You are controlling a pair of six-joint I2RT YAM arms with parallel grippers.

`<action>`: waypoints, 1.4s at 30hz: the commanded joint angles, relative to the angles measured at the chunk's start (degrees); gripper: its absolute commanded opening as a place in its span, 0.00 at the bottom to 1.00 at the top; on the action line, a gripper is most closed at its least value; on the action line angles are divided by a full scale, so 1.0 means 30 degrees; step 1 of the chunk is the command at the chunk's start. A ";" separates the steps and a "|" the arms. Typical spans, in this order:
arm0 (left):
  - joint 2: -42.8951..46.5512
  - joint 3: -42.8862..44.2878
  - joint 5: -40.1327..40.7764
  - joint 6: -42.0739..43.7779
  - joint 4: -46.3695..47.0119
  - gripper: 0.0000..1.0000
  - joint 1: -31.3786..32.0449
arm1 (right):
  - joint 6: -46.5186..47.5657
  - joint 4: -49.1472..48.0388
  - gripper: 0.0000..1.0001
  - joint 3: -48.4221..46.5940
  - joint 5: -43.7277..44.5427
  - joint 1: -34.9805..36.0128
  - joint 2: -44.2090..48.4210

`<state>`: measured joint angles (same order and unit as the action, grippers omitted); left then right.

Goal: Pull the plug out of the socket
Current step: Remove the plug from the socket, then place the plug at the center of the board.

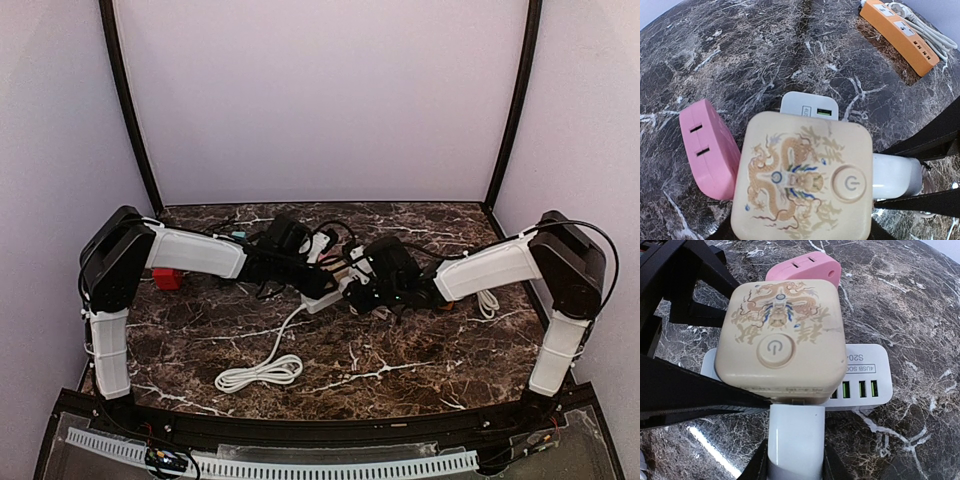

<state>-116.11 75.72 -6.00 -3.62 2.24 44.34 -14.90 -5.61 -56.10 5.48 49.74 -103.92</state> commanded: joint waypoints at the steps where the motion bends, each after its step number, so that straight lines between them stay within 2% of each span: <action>1: -0.0815 -0.0441 0.3683 -0.1423 -0.2414 0.14 -0.1701 | 0.0604 0.3154 0.00 0.1299 -0.3200 0.0824 0.0088; 7: -0.0729 -0.0556 0.3548 -0.1201 -0.2323 0.13 -0.1757 | 0.4119 0.4463 0.00 0.1824 -0.4024 0.0007 0.1326; 10: -0.0729 -0.0546 0.3474 -0.1239 -0.2325 0.13 -0.1774 | 0.4008 0.4736 0.00 0.1575 -0.4447 -0.0679 0.1680; 15: -0.0671 -0.0461 0.3452 -0.1319 -0.2395 0.15 -0.1773 | 0.2661 0.3448 0.00 0.2014 -0.4708 -0.0471 0.2054; 17: -0.0458 -0.0519 0.3265 -0.1399 -0.2392 0.19 -0.1771 | 0.2349 0.3058 0.00 0.2246 -0.4502 -0.0469 0.2392; 23: 0.0824 -0.0538 0.2799 -0.1521 -0.2847 0.41 -0.1779 | 0.2300 0.2718 0.00 0.2173 -0.3713 -0.0509 0.3839; 26: 0.1844 -0.0594 0.2552 -0.1568 -0.3002 0.56 -0.1744 | 0.2360 0.2615 0.00 0.1883 -0.3529 -0.0539 0.4383; 27: 0.2052 -0.0598 0.2416 -0.1573 -0.3076 0.65 -0.1743 | 0.2380 0.2563 0.00 0.1780 -0.3510 -0.0551 0.4538; 28: 0.2493 -0.0594 0.2340 -0.1576 -0.3112 0.69 -0.1720 | 0.2401 0.2538 0.00 0.1664 -0.3544 -0.0575 0.4704; 29: 0.2941 -0.0578 0.2239 -0.1577 -0.3177 0.79 -0.1731 | 0.2414 0.2502 0.00 0.1554 -0.3556 -0.0607 0.4860; 33: 0.4395 -0.0518 0.2055 -0.1752 -0.3476 0.98 -0.1725 | 0.2394 0.2070 0.00 0.1527 -0.3948 -0.0717 0.5708; 39: 0.6946 -0.0972 0.2063 -0.2519 -0.4208 0.99 -0.1598 | 0.2414 0.0896 0.00 0.1944 -0.4672 -0.0846 0.7281; 42: 0.8249 -0.2111 0.0411 -0.4526 -0.3529 0.99 -0.1595 | 0.2597 -0.0317 0.00 0.2604 -0.5022 -0.0846 0.8368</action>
<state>-97.03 73.54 0.05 -10.68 -7.40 39.33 -7.57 0.73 -49.95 -7.55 47.59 -83.18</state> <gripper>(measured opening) 0.987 0.265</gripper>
